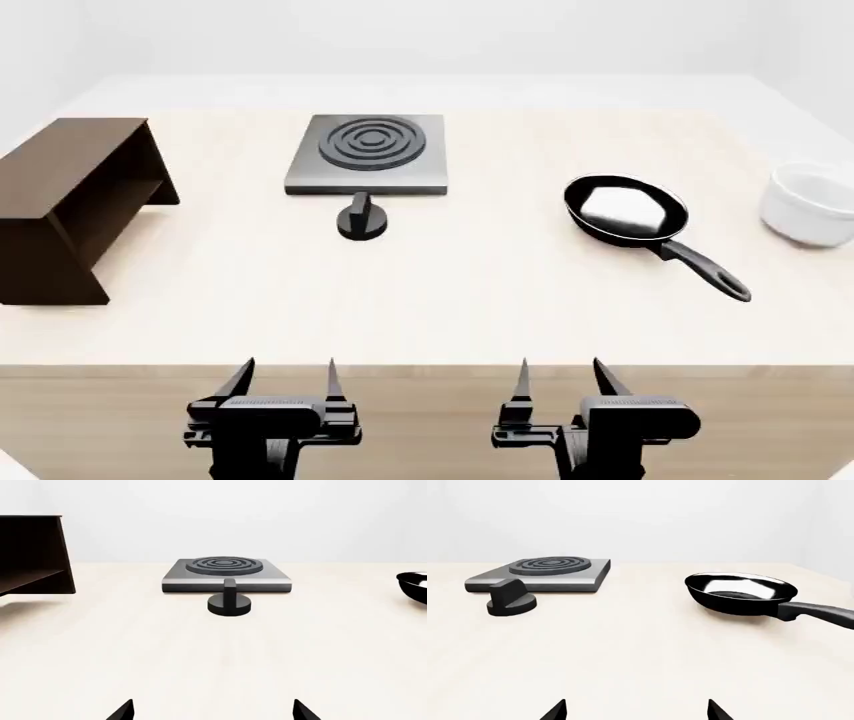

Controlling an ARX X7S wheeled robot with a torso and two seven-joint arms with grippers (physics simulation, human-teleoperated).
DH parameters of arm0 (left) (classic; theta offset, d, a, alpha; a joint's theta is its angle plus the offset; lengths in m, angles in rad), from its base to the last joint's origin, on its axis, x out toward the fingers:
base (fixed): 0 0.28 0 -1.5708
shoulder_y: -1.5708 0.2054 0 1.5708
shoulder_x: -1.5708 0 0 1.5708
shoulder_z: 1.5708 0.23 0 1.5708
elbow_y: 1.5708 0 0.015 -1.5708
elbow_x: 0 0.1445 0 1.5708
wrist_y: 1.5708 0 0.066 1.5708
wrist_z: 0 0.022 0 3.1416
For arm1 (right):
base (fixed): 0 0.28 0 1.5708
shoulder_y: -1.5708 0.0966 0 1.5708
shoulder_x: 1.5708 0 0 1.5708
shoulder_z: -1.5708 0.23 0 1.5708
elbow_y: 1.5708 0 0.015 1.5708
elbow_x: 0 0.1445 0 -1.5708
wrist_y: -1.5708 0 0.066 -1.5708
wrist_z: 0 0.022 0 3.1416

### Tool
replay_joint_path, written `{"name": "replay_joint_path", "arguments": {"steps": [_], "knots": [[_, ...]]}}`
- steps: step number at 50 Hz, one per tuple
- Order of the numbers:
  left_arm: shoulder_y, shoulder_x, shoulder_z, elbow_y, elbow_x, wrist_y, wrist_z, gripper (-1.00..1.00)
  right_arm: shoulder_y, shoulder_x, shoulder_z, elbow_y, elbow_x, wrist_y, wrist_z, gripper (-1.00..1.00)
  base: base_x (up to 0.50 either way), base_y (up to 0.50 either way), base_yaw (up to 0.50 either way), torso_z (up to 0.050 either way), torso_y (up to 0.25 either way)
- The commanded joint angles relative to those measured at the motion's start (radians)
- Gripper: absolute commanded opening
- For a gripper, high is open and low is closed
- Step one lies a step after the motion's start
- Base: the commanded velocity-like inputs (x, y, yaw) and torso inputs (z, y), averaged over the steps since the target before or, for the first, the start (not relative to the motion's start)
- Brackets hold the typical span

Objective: Turn on the stove and put the frying pan on it.

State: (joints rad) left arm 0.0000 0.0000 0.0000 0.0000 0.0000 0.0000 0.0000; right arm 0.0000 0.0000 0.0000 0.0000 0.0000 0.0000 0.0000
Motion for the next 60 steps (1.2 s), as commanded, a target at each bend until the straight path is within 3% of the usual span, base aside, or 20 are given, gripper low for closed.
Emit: {"name": "replay_joint_path", "arguments": {"steps": [1,13,39,43,51,60], "knots": [[-0.001,-0.016,0.019,-0.001,-0.015,0.0,-0.018,1.0,-0.001,0.016,-0.02,-0.001,0.014,-0.004,0.021,1.0,0.0,0.0,0.0,0.0,0.0],[-0.003,-0.049,0.059,-0.003,-0.049,-0.003,-0.056,1.0,-0.019,0.049,-0.057,-0.018,0.035,-0.067,0.07,1.0,0.0,0.0,0.0,0.0,0.0],[-0.014,-0.082,0.097,0.001,-0.084,-0.024,-0.1,1.0,-0.002,0.094,-0.115,-0.02,0.088,-0.024,0.065,1.0,0.0,0.0,0.0,0.0,0.0],[-0.008,-0.093,0.092,0.052,-0.086,-0.025,-0.114,1.0,-0.004,0.101,-0.107,-0.067,0.102,-0.002,0.079,1.0,0.0,0.0,0.0,0.0,0.0],[-0.017,-0.119,0.061,0.262,-0.137,-0.195,-0.148,1.0,0.0,0.113,-0.062,-0.263,0.122,0.141,0.16,1.0,0.0,0.0,0.0,0.0,0.0],[-0.007,-0.14,0.08,0.311,-0.113,-0.2,-0.164,1.0,-0.015,0.129,-0.052,-0.322,0.168,0.146,0.152,1.0,0.37,0.0,0.0,0.0,0.0]]}}
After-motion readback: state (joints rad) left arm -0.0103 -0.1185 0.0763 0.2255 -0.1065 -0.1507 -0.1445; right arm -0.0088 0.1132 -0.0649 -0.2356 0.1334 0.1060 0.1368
